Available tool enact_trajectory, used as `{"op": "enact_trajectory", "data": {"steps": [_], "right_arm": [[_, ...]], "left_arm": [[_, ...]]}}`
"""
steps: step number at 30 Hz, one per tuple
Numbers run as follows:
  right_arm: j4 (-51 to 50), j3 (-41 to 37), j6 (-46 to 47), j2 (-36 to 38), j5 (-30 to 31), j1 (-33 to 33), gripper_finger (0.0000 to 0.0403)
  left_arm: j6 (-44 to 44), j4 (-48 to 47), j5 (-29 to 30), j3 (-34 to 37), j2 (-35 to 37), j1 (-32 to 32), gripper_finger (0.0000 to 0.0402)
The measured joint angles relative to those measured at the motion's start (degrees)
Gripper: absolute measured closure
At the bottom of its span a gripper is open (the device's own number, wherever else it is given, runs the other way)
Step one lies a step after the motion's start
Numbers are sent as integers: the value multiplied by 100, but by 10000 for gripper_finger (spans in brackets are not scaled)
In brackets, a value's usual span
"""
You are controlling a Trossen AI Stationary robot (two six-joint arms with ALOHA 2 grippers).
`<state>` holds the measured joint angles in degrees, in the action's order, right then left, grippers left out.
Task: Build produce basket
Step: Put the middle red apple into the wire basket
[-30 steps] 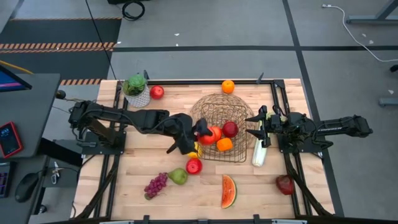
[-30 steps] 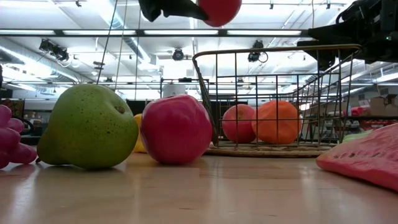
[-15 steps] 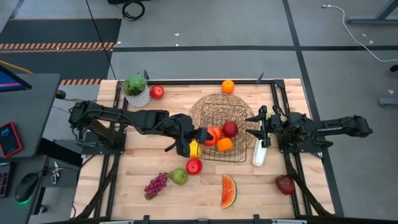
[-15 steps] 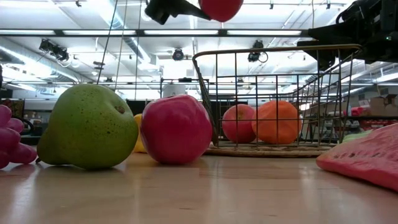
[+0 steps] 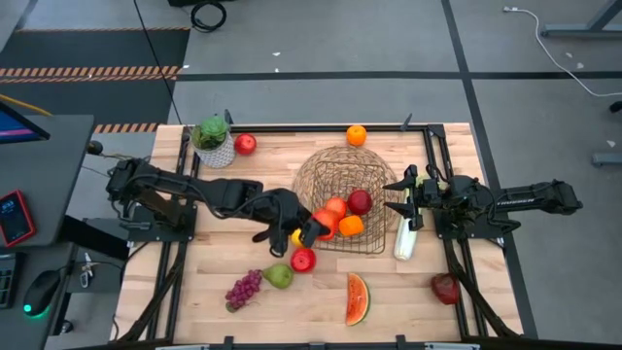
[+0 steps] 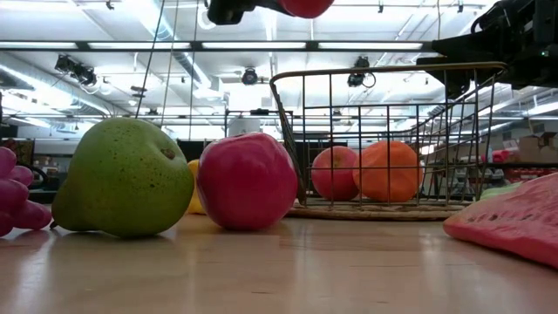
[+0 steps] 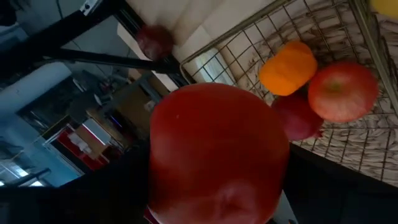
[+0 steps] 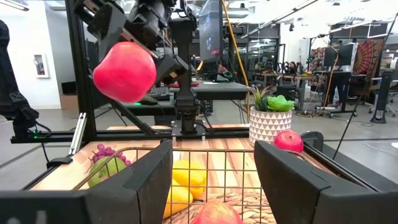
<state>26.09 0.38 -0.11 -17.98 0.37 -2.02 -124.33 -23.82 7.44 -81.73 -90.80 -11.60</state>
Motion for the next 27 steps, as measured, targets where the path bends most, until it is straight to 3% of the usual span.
{"op": "enact_trajectory", "data": {"steps": [6,9,20,27], "right_arm": [[0,0,1,0,1,1,172],[0,0,0,0,-1,1,172],[-2,-2,-1,0,-1,0,172],[0,-1,1,0,-1,1,172]], "left_arm": [[77,5,-3,0,2,-91,92],[624,5,-90,0,2,-38,92],[5629,5,-2233,0,2,818,92],[8762,281,-2417,0,2,1204,92]]}}
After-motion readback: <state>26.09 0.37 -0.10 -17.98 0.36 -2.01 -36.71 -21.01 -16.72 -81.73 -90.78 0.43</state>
